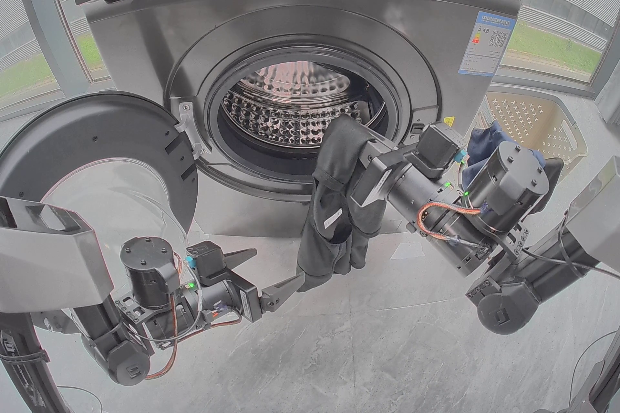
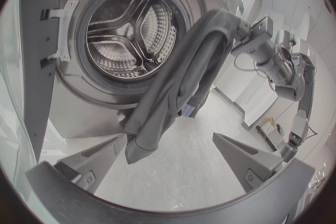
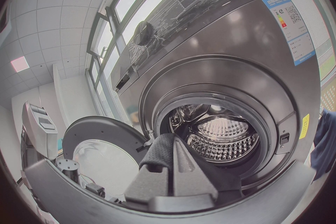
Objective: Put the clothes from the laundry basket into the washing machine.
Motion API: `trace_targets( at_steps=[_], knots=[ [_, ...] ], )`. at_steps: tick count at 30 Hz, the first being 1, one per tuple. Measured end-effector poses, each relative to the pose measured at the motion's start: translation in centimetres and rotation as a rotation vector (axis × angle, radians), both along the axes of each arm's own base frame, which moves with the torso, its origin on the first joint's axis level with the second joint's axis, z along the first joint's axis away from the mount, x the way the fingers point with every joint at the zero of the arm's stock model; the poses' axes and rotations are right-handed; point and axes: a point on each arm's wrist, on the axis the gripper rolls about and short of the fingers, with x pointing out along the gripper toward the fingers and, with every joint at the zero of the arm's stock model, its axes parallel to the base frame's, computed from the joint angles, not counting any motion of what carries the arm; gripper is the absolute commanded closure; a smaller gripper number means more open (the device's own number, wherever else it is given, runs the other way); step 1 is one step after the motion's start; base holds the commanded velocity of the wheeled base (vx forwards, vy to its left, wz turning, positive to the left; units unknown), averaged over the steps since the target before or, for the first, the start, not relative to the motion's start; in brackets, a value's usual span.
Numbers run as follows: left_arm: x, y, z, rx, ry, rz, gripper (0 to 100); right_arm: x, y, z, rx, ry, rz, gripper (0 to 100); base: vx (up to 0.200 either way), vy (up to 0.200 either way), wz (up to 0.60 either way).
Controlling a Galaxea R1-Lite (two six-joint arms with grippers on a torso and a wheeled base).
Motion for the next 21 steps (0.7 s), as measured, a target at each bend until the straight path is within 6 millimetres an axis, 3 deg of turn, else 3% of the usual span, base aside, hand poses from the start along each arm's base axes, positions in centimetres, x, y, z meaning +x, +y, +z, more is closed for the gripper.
trace_targets(
  at_steps=[8,21],
  knots=[
    [-0.1,-0.7,-1.9,0.036,0.058,-0.025,0,0.3,0.4,0.5,0.015,-0.018,-0.001,100,0.0,0.0,0.0],
    [0.5,-2.7,-2.6,0.014,0.06,-0.121,0,0.6,1.1,0.5,0.016,-0.018,0.003,100,0.0,0.0,0.0]
  ],
)
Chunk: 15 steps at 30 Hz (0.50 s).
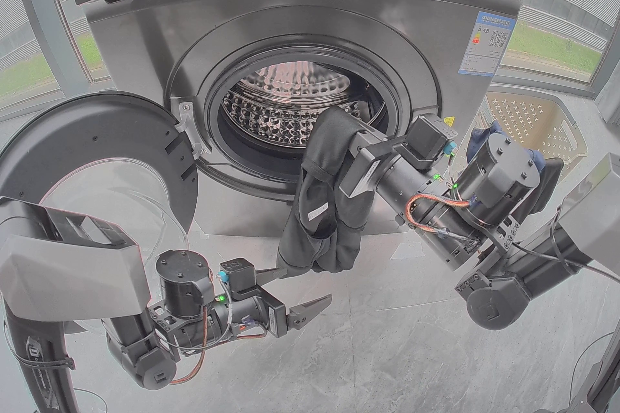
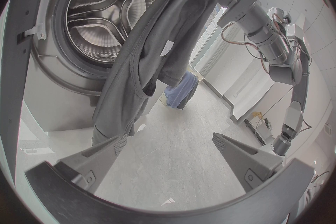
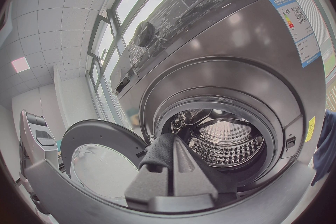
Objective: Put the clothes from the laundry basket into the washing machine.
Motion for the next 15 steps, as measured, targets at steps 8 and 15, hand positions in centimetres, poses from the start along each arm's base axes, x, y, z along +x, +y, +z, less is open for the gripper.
trace_targets(
  at_steps=[8,15],
  knots=[
    [2.8,-1.4,-1.2,-0.019,-0.036,0.022,0,-0.3,0.4,0.0,0.003,0.002,0.008,100,0.0,0.0,0.0],
    [5.5,-1.9,-1.9,-0.041,-0.075,0.063,0,-0.5,0.6,-0.1,0.003,0.003,0.017,100,0.0,0.0,0.0]
  ],
)
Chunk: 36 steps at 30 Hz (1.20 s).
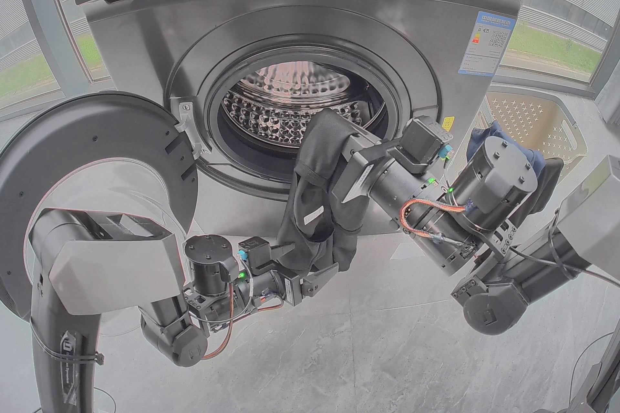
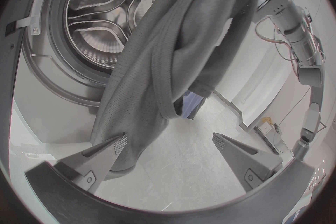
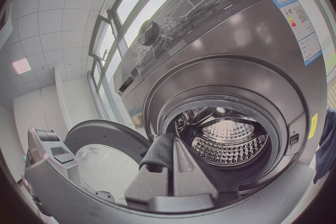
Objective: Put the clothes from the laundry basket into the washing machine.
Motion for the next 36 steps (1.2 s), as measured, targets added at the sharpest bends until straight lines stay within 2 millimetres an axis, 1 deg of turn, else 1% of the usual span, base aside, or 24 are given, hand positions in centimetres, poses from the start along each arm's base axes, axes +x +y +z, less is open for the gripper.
trace_targets(
  at_steps=[4,9,10,22,26,31,33,36],
  knots=[
    [1.3,0.0,-0.5,-0.007,-0.018,0.029,0,-0.1,0.0,0.0,0.002,-0.001,0.002,100,0.0,0.0,0.0],
    [2.4,-0.1,-0.7,-0.012,-0.039,0.082,0,-0.2,0.0,0.0,0.003,-0.002,0.004,100,0.0,0.0,0.0],
    [2.5,-0.1,-0.8,-0.013,-0.043,0.088,100,-0.2,0.0,-0.1,0.002,-0.001,0.004,100,0.0,0.0,0.0],
    [4.6,-0.3,-0.8,-0.036,-0.089,0.169,100,-0.4,0.2,-0.2,0.003,0.003,0.013,100,0.0,0.0,0.0],
    [4.8,-0.2,-1.0,-0.038,-0.087,0.176,100,-0.5,0.2,-0.3,0.0,0.006,0.014,100,0.0,0.0,0.0],
    [4.3,0.2,-1.0,-0.028,-0.071,0.176,100,-0.3,0.0,-0.3,-0.001,0.007,0.007,100,0.0,0.0,0.0],
    [3.8,0.5,-0.9,-0.021,-0.059,0.171,100,-0.2,-0.1,-0.3,-0.001,0.009,0.002,100,0.0,0.0,0.0],
    [2.6,1.0,-0.1,-0.014,-0.043,0.15,100,0.0,-0.4,-0.4,-0.001,0.011,-0.007,100,0.0,0.0,0.0]
  ],
)
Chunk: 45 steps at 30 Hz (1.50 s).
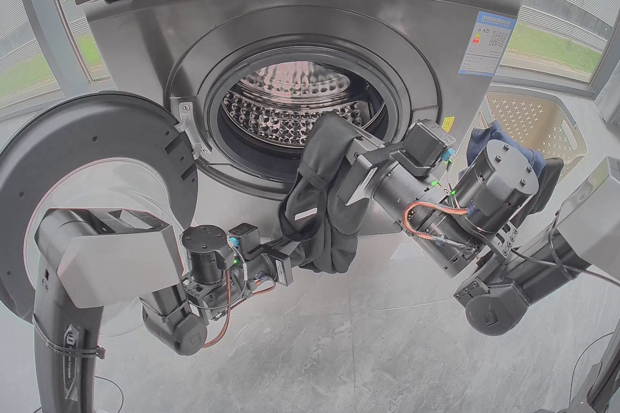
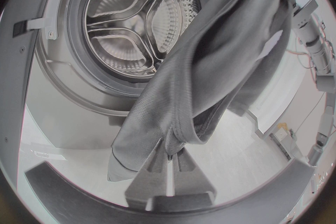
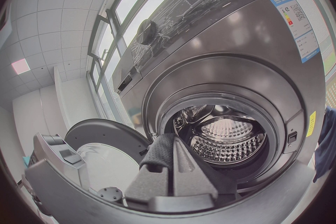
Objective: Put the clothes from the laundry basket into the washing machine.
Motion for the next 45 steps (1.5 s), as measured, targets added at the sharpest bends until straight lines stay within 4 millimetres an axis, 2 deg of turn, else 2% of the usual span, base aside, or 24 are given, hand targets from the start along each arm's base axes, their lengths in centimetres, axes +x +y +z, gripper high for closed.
trace_targets(
  at_steps=[3,4,9,19,29,39,40,45],
  knots=[
    [-1.0,0.4,0.6,0.005,0.012,-0.031,100,0.1,-0.1,-0.1,-0.002,0.002,-0.004,100,0.0,0.0,0.0],
    [-1.4,0.5,0.8,0.006,0.016,-0.045,0,0.1,-0.1,-0.1,-0.002,0.003,-0.004,100,0.0,0.0,0.0],
    [-1.9,0.5,1.0,0.01,0.019,-0.057,0,0.0,0.0,-0.2,-0.004,0.004,0.0,100,0.0,0.0,0.0],
    [-0.8,-0.2,-0.4,0.012,0.022,-0.058,0,0.0,0.1,-0.1,-0.003,0.004,0.002,100,0.0,0.0,0.0],
    [-0.6,-1.1,-1.2,0.012,0.028,-0.076,0,0.0,0.1,-0.2,-0.002,0.008,-0.005,100,0.0,0.0,0.0],
    [0.9,-2.2,-1.6,-0.004,-0.017,-0.067,0,-0.1,0.5,-0.4,-0.004,0.01,0.003,100,0.0,0.0,0.0],
    [1.1,-2.2,-1.6,-0.006,-0.019,-0.059,100,-0.2,0.5,-0.4,-0.005,0.01,0.003,100,0.0,0.0,0.0],
    [1.5,-2.1,-1.7,-0.012,-0.024,-0.038,100,-0.2,0.5,-0.5,-0.006,0.013,0.005,100,0.0,0.0,0.0]
  ],
)
